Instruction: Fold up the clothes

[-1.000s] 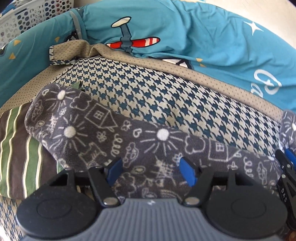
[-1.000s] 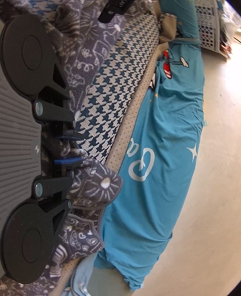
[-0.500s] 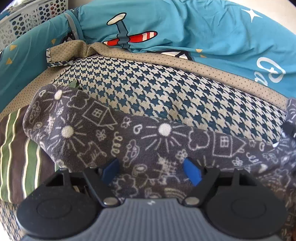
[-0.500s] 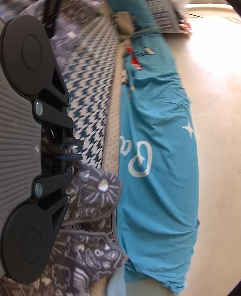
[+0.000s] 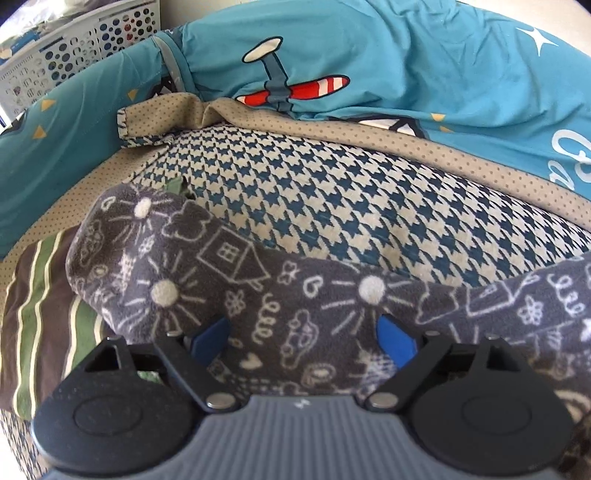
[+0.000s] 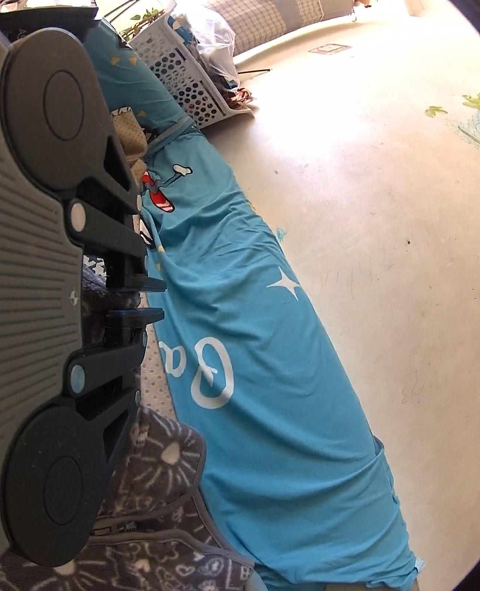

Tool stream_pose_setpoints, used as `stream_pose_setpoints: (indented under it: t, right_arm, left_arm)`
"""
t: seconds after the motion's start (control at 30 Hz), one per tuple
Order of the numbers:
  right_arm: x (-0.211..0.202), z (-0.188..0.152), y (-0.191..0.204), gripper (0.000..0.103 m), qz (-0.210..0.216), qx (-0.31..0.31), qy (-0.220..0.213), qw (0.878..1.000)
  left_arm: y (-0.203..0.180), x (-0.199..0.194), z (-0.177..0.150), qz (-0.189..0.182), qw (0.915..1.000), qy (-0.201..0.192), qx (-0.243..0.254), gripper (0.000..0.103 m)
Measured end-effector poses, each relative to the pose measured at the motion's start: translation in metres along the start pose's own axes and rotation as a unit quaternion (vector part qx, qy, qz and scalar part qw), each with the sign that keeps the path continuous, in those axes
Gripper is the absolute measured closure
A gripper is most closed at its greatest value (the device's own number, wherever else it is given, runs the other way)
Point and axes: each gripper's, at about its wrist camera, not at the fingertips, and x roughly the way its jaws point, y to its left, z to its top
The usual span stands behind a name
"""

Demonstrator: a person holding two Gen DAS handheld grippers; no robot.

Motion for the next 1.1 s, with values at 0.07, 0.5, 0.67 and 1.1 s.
stream_pose_setpoints:
  t: [0.07, 0.5, 0.67, 1.1]
  right_arm:
    - [0.000, 0.001, -0.001, 0.094, 0.010, 0.014, -0.004, 1.000]
    - [0.005, 0.004, 0.007, 0.087, -0.077, -0.058, -0.003, 0.995]
    - [-0.003, 0.000, 0.041, 0.087, 0.003, -0.110, 0.028, 0.994]
    - [0.008, -0.061, 0.078, 0.082, 0.050, -0.221, 0.138, 0.964]
  left_arm:
    - [0.002, 0.001, 0.001, 0.008, 1.0000, -0.003, -0.002, 0.015]
    - [0.015, -0.001, 0.009, 0.001, 0.9988, 0.008, -0.048, 0.016]
    - [0.026, -0.004, 0.014, -0.023, 0.9964, 0.022, -0.079, 0.016]
    - [0.049, -0.017, 0.028, -0.061, 0.9887, 0.031, -0.133, 0.015]
